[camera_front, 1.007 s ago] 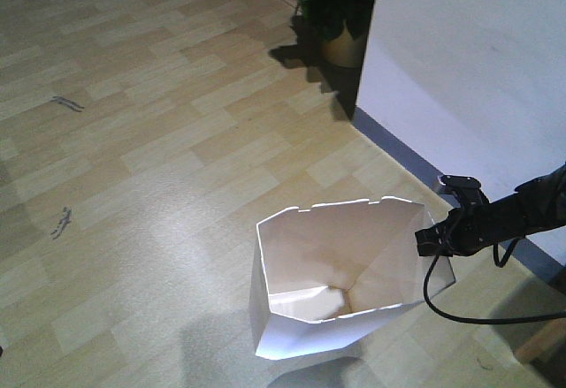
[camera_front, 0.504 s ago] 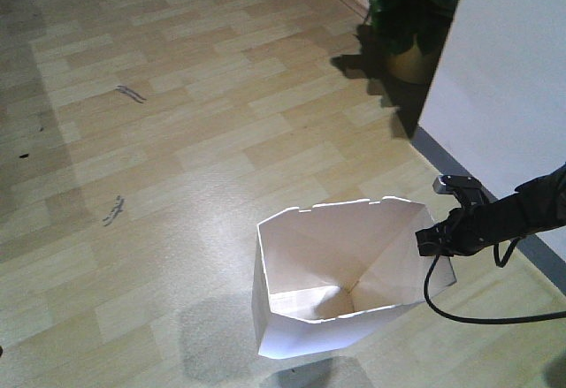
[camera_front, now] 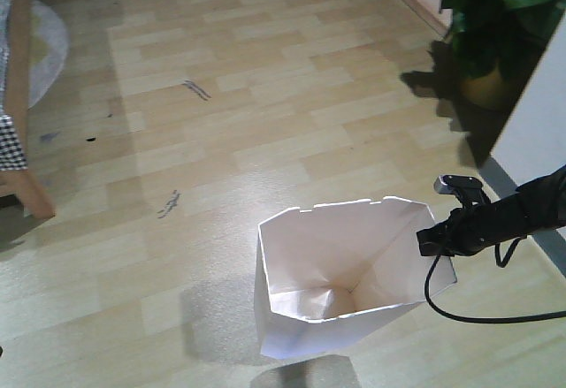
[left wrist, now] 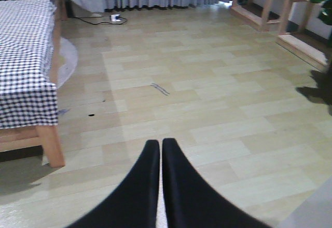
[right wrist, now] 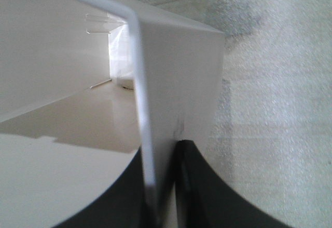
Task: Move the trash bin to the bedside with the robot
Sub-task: 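Turn the base away from the desk carrying the bin in the right gripper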
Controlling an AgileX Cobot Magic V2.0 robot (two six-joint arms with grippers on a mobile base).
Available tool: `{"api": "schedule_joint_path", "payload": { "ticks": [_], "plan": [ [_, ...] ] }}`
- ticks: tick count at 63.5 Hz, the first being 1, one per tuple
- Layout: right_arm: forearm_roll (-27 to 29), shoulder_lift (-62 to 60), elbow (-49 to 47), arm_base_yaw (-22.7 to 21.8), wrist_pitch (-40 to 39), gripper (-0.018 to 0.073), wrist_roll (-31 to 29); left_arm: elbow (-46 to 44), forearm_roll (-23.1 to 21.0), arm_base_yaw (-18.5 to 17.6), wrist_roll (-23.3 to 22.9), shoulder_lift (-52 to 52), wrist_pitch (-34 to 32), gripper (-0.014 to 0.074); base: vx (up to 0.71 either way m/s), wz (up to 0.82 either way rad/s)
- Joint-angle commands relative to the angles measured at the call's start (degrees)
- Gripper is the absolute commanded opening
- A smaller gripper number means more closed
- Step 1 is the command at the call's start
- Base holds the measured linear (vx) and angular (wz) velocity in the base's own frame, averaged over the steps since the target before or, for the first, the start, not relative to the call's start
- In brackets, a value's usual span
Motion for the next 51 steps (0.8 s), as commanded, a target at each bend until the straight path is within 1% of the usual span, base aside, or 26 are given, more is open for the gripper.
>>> {"api": "schedule_joint_path", "payload": {
  "ticks": [1,25,51],
  "plan": [
    [3.9,-4.6,-0.8,-0.2,10.9,-0.0005,0.7,0.2,-0.1,-0.2,-0.2,-0.8,-3.8,-0.0006,0.1,0.37],
    [4.0,-4.6,-0.8,-0.2,10.9,-0.0005,0.7,0.2,-0.1,-0.2,-0.2,-0.8,-3.8,-0.0006,0.1,0.32],
    [4.0,-4.6,-0.8,-0.2,10.9,-0.0005,0.7,0.2,-0.1,-0.2,-0.2,-0.8,-3.8,-0.0006,0.12,0.11]
  ]
}}
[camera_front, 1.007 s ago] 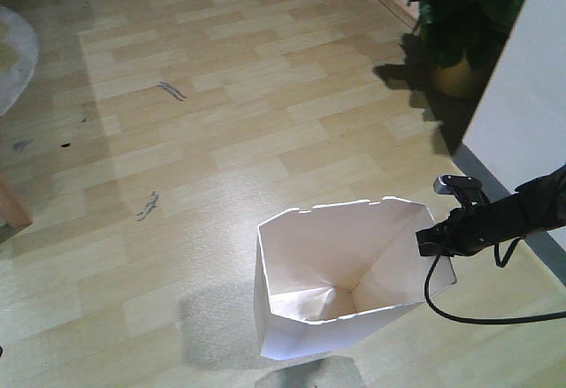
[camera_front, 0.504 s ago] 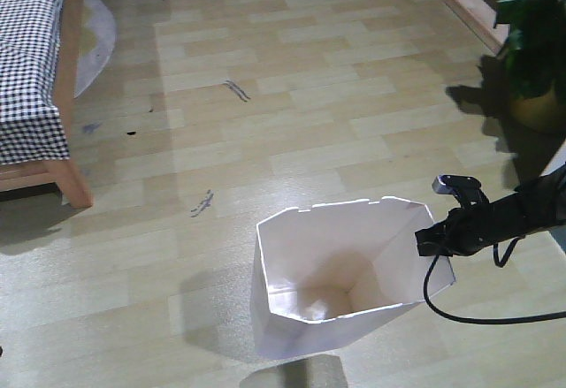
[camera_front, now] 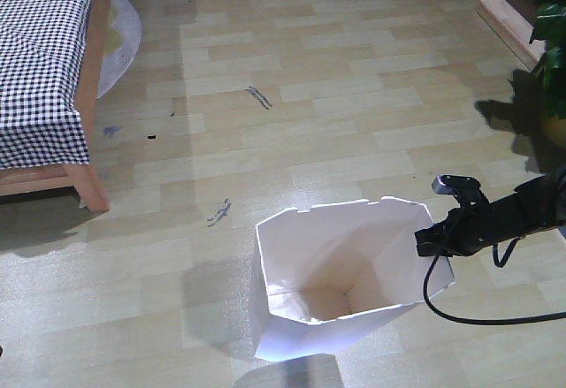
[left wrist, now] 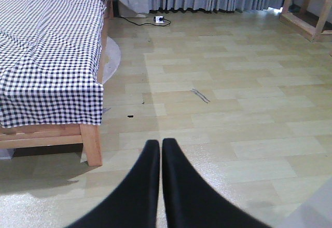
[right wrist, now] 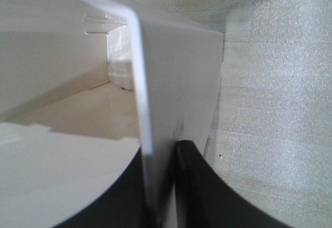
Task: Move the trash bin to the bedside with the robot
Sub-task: 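Turn the base away from the desk carrying the bin in the right gripper, then drive toward the checked bed holding the bin with the right gripper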
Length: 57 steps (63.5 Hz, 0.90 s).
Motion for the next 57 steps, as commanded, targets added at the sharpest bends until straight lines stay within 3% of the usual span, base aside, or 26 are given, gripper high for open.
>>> {"api": "schedule_joint_path", "payload": {
  "ticks": [1,57],
  "plan": [
    [3.9,-4.6,-0.8,-0.2,10.2,-0.0005,0.7,0.2,-0.1,-0.2,-0.2,-0.8,-3.8,-0.0006,0.14,0.0],
    [3.9,-4.6,-0.8,-0.2,10.2,-0.0005,0.7,0.2,-0.1,-0.2,-0.2,-0.8,-3.8,-0.0006,0.21,-0.02]
  ]
}}
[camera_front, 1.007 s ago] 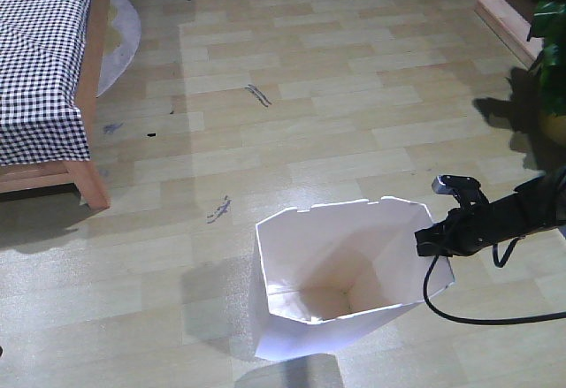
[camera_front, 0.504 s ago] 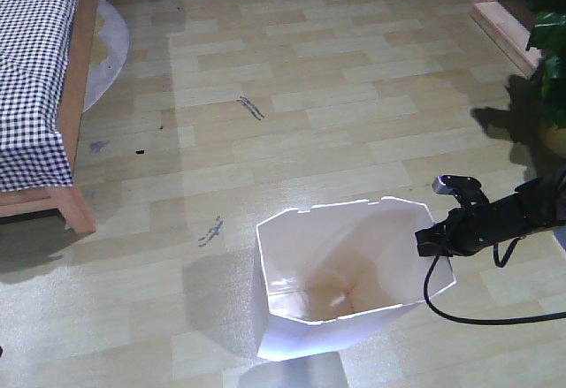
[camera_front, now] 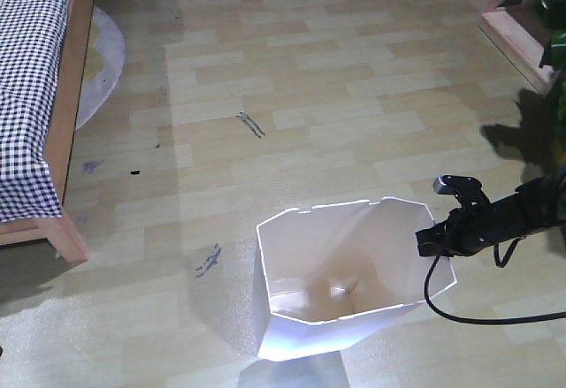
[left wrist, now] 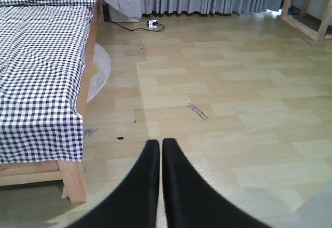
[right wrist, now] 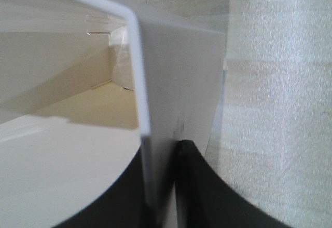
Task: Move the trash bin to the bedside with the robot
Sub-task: 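Drive toward the checked bed holding the bin with the right gripper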
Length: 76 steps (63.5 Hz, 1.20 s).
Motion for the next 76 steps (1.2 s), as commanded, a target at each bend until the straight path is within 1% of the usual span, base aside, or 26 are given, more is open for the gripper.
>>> {"api": "schedule_joint_path", "payload": {
  "ticks": [1,45,76],
  "plan": [
    [3.9,-4.6,-0.8,-0.2,10.4,-0.0005,0.7,0.2,-0.1,-0.2,-0.2,-0.8,-3.8,-0.0006,0.26,0.07],
    [3.9,-4.6,-0.8,-0.2,10.4,-0.0005,0.7,0.2,-0.1,-0.2,-0.2,-0.8,-3.8,-0.0006,0.28,0.17],
    [3.9,-4.6,-0.8,-0.2,10.4,-0.0005,0.7,0.2,-0.1,-0.2,-0.2,-0.8,-3.8,-0.0006,0.27,0.01]
  ]
}}
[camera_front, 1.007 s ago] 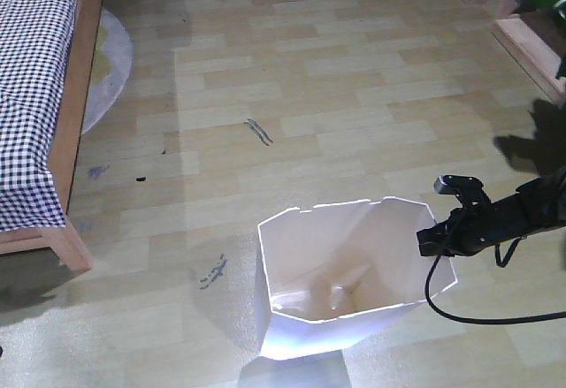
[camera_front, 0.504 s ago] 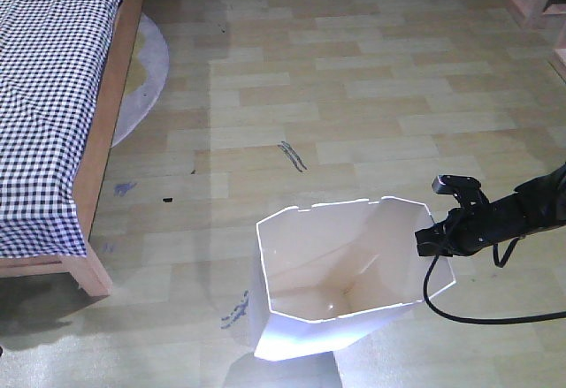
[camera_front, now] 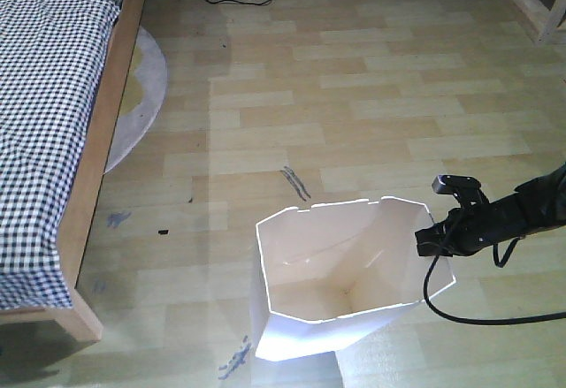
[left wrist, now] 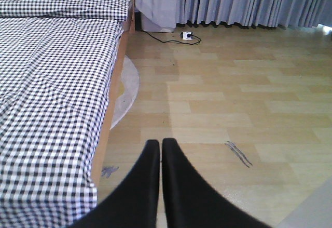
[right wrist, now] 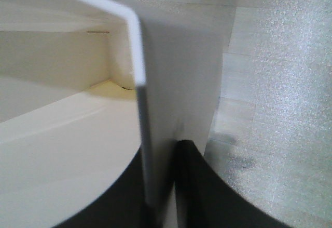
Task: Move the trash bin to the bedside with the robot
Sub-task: 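Drive toward the checked bed holding the bin with the right gripper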
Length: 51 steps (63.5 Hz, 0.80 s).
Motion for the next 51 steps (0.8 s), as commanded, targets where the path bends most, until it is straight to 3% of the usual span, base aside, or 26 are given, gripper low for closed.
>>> {"api": "schedule_joint_path", "payload": {
  "ticks": [1,51],
  "plan": [
    [3.9,-4.6,-0.8,-0.2,10.2,-0.0005,0.7,0.2,-0.1,-0.2,-0.2,-0.8,-3.8,-0.0006,0.27,-0.06],
    [3.9,-4.6,-0.8,-0.2,10.2,-0.0005,0.7,0.2,-0.1,-0.2,-0.2,-0.8,-3.8,-0.0006,0.27,-0.04]
  ]
}}
